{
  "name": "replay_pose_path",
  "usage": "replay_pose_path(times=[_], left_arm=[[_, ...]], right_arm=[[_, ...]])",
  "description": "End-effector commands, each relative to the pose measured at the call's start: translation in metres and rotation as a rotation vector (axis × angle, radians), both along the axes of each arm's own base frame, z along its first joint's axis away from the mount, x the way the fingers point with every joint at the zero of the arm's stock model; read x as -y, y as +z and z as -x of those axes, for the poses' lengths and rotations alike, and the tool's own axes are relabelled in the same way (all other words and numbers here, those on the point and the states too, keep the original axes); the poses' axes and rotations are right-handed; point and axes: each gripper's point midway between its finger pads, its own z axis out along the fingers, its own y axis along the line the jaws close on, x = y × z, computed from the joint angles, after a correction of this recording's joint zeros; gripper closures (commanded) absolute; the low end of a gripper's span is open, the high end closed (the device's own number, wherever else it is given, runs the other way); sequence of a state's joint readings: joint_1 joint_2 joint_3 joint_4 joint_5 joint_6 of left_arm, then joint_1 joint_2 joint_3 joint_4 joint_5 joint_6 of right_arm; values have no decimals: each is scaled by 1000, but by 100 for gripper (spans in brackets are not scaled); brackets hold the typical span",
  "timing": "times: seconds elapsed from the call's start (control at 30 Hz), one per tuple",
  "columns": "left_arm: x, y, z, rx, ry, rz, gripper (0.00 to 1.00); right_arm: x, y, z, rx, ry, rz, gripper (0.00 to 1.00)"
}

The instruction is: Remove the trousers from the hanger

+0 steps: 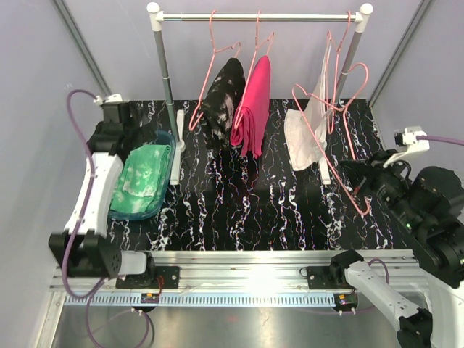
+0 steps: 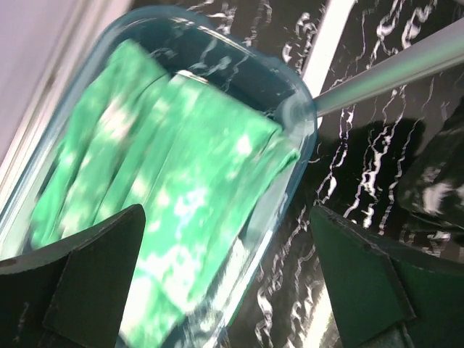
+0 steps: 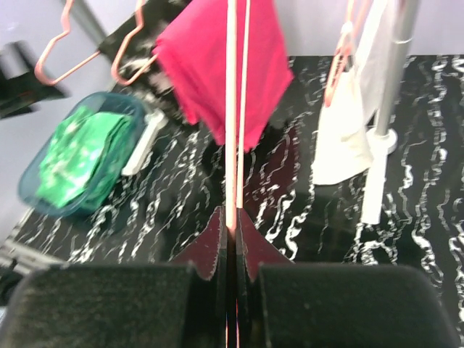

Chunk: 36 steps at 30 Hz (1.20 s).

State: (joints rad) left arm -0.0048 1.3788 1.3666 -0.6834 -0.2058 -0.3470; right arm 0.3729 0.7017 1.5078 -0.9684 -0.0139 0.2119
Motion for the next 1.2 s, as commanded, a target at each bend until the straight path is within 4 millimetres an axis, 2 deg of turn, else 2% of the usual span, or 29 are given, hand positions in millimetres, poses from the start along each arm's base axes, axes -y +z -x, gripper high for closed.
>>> replay_pose_path(times=[0.0, 0.03, 0.07, 0.1, 0.13, 0.2, 0.23, 0.27, 0.3, 0.33, 0.37, 0.53, 0.63, 0.77, 1.0, 1.17], left_arm=[[-17, 39, 48, 105, 191, 42, 1], [-17, 42, 56, 118, 204, 54, 1], [-16, 55, 69, 169, 203, 66, 1], [-15, 59, 77, 186, 198, 73, 1], [-10, 54, 83, 185, 180, 94, 1], [-5, 68, 101, 255, 153, 115, 1], [-3, 64, 108, 257, 140, 121, 1], [-2, 65, 115, 270, 134, 125, 1], [-1, 73, 127, 311, 118, 128, 1], [-1, 73, 133, 316, 114, 116, 1], [-2, 69, 138, 315, 115, 112, 1], [-10, 79, 179, 381, 154, 94, 1], [-6, 78, 187, 386, 123, 96, 1], [-4, 77, 195, 384, 90, 80, 1], [5, 72, 197, 359, 19, 75, 1], [11, 71, 200, 358, -24, 78, 1]], right_arm=[[11, 32, -27, 101, -104, 0, 100], [9, 33, -38, 93, -124, -7, 100], [9, 40, -47, 118, -143, -20, 100], [14, 43, -54, 126, -184, -18, 100], [12, 40, -70, 105, -204, -8, 100], [14, 51, -87, 134, -249, -8, 100], [12, 48, -101, 121, -265, 6, 100], [11, 55, -108, 147, -276, -2, 100], [10, 56, -121, 146, -295, 5, 100], [9, 64, -128, 173, -302, 0, 100], [8, 65, -134, 179, -311, 5, 100], [-1, 68, -178, 194, -339, 52, 100], [-5, 61, -200, 194, -355, 84, 100], [-11, 49, -218, 180, -356, 102, 100], [-20, 27, -236, 142, -340, 136, 100], [-14, 17, -242, 116, -355, 141, 100]])
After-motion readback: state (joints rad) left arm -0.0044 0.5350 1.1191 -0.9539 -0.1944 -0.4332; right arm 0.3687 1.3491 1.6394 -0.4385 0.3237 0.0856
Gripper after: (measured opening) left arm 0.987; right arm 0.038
